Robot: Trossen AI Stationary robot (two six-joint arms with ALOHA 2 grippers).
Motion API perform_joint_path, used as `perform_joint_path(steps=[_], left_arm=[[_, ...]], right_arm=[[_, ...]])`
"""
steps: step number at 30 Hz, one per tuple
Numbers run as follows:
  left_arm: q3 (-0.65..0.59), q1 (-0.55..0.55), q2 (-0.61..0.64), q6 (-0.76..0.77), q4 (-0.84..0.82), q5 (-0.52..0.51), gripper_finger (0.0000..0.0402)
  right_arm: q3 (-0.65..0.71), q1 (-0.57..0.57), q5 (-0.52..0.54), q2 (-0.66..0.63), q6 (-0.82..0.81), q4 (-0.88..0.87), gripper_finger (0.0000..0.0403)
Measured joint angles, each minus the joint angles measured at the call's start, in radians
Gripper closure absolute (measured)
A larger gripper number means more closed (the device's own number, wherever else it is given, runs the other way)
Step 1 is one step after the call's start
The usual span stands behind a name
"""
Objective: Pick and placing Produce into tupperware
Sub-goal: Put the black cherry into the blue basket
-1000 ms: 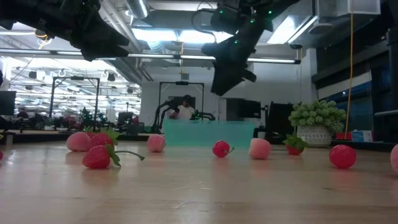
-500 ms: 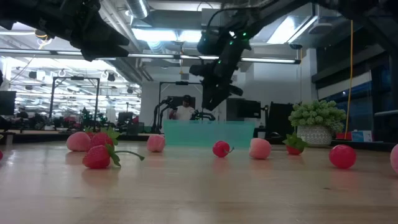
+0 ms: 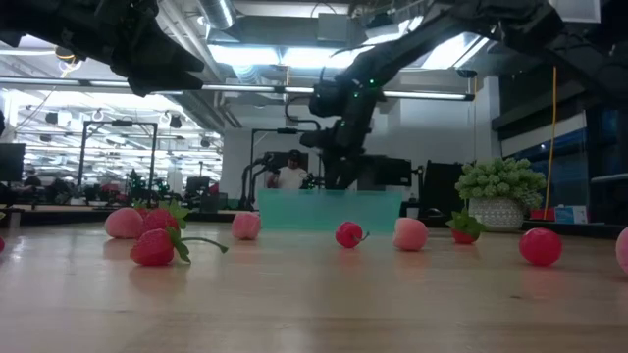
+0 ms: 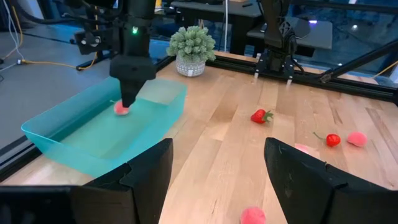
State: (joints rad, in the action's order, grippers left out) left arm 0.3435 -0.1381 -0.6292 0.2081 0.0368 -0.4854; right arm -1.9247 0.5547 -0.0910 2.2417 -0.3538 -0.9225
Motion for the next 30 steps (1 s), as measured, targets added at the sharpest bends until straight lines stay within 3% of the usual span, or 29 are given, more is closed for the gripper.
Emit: perform_joint_path(steps=[30], left_arm=[[0.000,0.000,0.000,-0.001,-0.002,0.000,0.0156]], right_arm=[[0.000,0.029,-0.015,0.083,0.022,-0.095,0.0279]])
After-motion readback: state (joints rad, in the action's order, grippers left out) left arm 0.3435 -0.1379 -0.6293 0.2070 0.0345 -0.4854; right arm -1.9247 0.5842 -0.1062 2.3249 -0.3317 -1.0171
